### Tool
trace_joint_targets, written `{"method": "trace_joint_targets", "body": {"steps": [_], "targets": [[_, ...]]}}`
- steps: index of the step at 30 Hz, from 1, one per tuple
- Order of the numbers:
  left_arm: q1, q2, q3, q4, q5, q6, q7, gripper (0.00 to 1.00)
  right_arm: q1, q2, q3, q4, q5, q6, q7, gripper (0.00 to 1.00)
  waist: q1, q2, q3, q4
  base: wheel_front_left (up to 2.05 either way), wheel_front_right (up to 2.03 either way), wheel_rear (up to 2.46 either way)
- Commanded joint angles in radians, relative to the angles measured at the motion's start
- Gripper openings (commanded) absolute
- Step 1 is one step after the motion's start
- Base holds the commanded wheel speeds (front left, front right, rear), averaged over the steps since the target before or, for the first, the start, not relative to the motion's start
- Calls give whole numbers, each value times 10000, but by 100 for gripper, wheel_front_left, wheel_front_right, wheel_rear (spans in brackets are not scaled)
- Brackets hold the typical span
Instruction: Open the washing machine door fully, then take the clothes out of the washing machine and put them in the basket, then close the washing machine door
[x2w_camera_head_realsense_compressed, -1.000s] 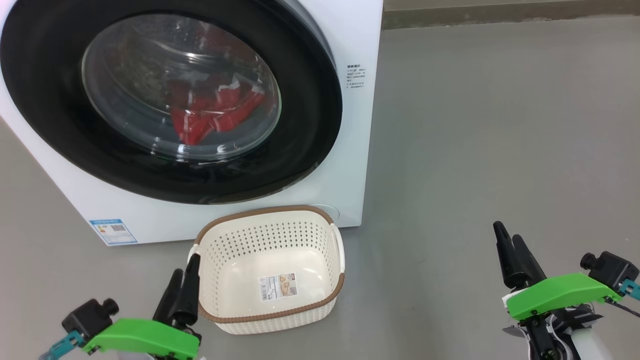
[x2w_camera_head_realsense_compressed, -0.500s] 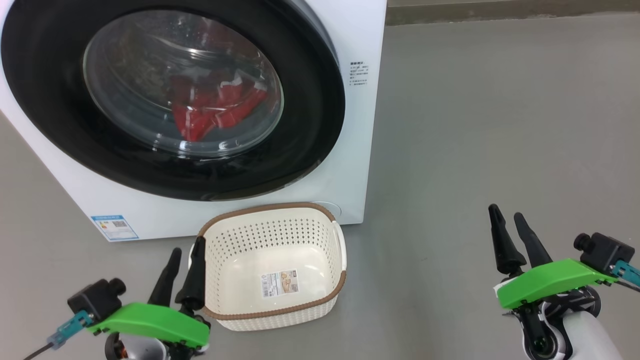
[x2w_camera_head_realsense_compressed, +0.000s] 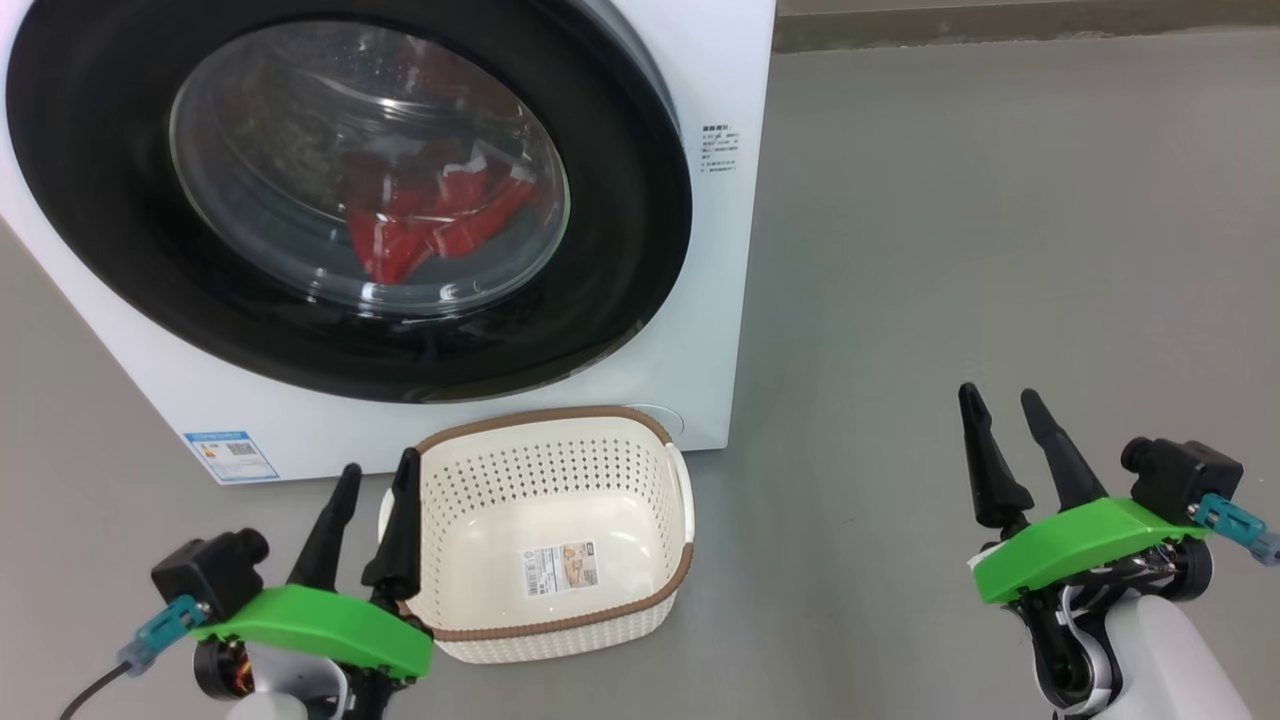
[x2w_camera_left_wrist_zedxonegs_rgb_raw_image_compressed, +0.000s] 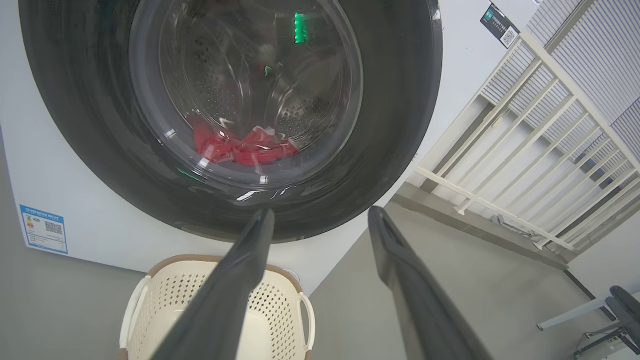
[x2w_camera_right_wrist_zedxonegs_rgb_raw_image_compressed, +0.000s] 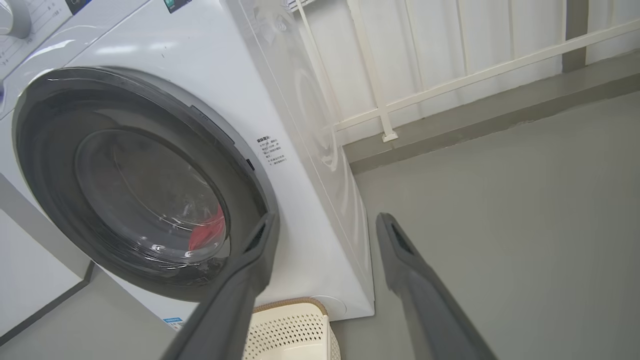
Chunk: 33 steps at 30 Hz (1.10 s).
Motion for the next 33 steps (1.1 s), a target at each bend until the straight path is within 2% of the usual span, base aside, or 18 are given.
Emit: {"method": "trace_joint_targets", "body": {"steps": [1, 33], "targets": [[-516, 122, 193, -192, 263, 18, -119, 100, -524, -105, 200, -235, -267, 84, -129, 100, -1, 0, -3, -3, 0, 0, 0], [-1336, 179, -61, 177, 4111, -16, -1086, 100, -1196, -163, 769, -154, -3951, 117, -1097, 100, -1, 0, -18, -1, 0, 0, 0]]}}
